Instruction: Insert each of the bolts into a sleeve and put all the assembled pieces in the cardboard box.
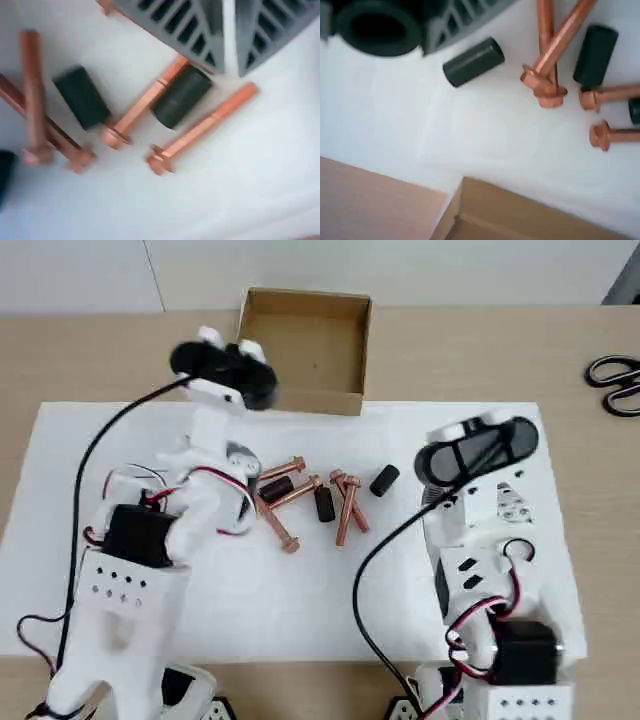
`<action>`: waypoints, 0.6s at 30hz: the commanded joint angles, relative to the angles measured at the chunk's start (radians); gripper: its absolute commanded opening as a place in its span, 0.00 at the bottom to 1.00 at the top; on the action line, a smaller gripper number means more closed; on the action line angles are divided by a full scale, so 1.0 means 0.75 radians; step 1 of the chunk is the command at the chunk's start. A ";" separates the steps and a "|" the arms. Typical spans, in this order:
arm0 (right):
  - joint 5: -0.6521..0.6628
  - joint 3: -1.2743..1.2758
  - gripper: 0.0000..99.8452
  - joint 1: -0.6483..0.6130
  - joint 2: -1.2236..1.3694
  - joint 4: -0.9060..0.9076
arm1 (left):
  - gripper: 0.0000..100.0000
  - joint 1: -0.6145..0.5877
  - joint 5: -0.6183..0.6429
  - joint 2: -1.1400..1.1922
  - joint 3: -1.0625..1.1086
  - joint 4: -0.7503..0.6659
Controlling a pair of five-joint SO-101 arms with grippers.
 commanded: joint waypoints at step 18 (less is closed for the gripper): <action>-0.200 0.579 0.00 0.013 -0.011 -0.179 | 0.01 -0.119 -1.745 0.245 -0.030 0.070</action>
